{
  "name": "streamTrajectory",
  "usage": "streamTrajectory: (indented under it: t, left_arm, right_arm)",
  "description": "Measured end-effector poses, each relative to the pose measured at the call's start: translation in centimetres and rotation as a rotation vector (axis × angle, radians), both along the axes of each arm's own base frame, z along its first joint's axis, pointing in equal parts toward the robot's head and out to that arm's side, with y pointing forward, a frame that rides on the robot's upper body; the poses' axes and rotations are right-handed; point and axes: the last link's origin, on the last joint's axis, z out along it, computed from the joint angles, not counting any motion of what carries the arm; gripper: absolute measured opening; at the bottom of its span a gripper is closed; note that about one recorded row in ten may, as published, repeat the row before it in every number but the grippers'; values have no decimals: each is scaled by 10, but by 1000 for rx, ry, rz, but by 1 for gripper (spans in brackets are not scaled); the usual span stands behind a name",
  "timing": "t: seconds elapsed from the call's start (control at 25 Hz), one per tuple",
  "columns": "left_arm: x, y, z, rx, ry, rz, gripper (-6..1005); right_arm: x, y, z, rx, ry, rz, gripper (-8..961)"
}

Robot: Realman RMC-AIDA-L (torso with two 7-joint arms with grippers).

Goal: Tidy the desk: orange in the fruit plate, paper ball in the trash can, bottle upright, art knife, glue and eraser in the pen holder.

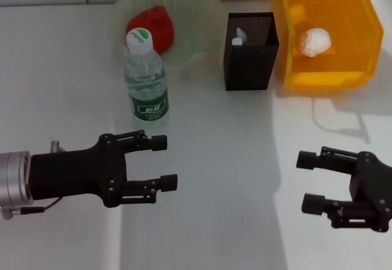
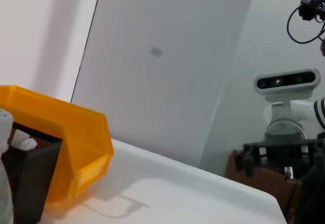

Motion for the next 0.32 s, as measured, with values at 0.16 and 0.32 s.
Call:
streamTrajectory:
  t: [0.16,0.32]
  left_arm:
    - [4,0,4,-33,-1,-13,800]
    - [4,0,4,-33,-1,-13,800]
  right_arm:
    - [1,-7,-14,9,1,17,804]
    - [-2,-5,-20,-5,-6,21,804]
